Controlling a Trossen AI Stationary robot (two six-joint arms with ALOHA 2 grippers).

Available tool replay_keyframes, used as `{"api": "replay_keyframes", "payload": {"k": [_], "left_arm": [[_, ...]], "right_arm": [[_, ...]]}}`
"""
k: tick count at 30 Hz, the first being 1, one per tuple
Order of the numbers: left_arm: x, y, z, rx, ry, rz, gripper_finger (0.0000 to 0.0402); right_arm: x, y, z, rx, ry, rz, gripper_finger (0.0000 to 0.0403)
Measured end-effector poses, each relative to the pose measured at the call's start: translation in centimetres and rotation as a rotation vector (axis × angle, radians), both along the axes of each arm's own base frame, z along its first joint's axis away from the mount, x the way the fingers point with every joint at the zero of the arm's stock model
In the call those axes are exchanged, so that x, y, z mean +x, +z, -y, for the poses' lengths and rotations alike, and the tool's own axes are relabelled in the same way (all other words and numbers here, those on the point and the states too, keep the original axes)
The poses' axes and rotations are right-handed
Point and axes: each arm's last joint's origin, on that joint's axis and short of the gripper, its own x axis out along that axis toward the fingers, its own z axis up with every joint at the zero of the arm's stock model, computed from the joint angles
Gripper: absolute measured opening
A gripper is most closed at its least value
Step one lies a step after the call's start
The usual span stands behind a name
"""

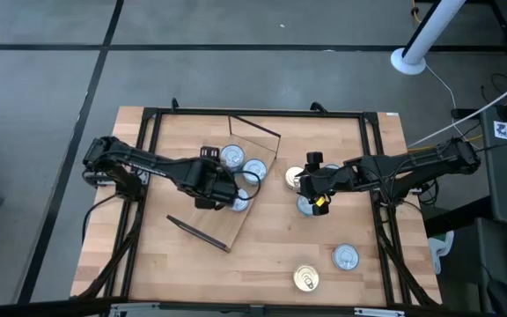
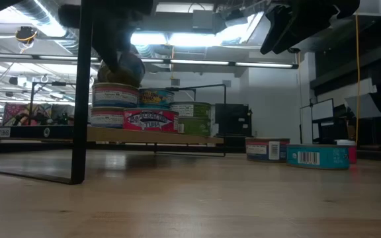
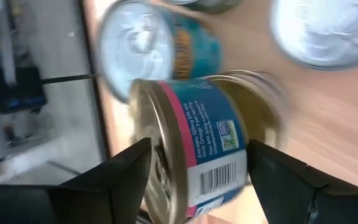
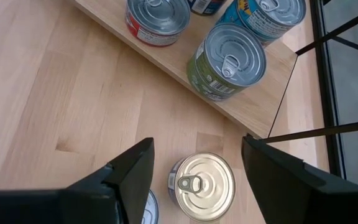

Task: Stack canned seafood by type on shelf
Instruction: Stack the blue tuna can on top of the blue tuna can on the shelf, then stack the light blue tuna can on top of the light blue tuna can on the shelf

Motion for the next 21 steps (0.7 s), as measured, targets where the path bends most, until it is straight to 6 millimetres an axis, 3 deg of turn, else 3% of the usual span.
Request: {"api": "replay_keyframes", "payload": {"k": [11,21], "left_arm": [[-0.3,-0.1,1.2,-0.067,-0.069,-0.045,0.0254],[-0.1,1.8,1.9,-0.09,-0.022,0.047,0.0253]], "right_arm": [[0.0,0.0,0.0,0.0,0.0,0.0,0.0241],[0.0,-0.1,0.0,-0.001,0.0,-0.007,0.0241]]}}
